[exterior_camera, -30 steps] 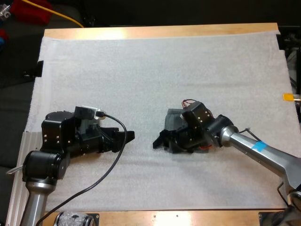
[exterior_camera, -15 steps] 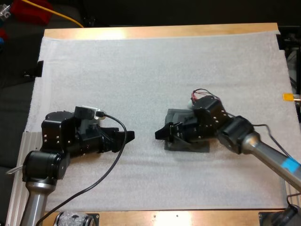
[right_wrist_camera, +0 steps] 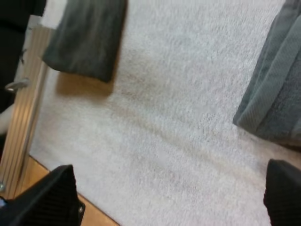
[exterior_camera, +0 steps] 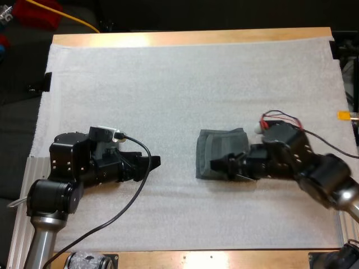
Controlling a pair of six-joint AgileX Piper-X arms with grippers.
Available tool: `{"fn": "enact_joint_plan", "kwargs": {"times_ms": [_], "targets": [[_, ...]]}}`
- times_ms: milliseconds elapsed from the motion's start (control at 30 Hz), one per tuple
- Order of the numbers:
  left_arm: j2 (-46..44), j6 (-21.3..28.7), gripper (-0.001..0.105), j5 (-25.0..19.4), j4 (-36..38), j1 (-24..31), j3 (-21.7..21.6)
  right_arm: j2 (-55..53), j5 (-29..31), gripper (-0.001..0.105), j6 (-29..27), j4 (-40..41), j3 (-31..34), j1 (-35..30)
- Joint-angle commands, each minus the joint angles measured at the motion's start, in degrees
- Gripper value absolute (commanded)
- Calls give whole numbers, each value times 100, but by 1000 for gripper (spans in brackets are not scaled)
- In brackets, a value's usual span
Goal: Pick towel from pile, fold and stack
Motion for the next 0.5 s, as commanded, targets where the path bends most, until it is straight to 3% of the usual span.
{"fn": "enact_joint_plan", "kwargs": {"times_ms": [0,467], "targets": [[-35,-20,65,69,-18,2,-36,-270,89,78,-68,114,-46,-9],[-35,60,65,272,-18,2,-1,-1035,472,78,44,198,-46,-9]]}}
